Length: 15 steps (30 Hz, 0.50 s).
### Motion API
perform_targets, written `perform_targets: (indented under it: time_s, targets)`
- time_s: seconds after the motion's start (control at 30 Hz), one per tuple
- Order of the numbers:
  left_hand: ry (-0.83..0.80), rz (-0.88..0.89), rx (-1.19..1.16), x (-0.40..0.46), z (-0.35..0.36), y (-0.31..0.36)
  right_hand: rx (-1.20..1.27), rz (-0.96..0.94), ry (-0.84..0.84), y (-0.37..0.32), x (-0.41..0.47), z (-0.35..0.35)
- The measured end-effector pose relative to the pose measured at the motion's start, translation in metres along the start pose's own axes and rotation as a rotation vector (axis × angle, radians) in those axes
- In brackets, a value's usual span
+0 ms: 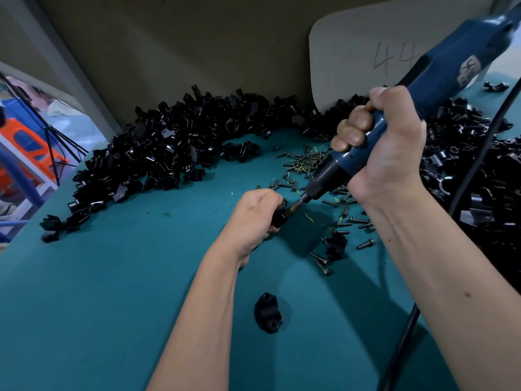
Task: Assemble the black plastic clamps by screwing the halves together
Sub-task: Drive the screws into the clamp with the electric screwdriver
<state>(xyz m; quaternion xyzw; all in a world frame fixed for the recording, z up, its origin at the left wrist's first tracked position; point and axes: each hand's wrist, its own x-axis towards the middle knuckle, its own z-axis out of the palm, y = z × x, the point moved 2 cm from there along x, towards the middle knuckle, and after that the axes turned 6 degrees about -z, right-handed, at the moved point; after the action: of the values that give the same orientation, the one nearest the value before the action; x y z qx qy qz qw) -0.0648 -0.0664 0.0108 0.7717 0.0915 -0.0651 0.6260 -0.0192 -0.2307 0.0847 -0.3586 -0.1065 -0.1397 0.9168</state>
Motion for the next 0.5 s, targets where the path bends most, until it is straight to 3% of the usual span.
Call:
perform_targets:
  time_s: [0.5]
  targets:
    - [0.025,0.030,0.001,0.0038,-0.0011,-0.0058,0.005,-0.018,-0.004,0.0015,-0.0014,-0.0016]
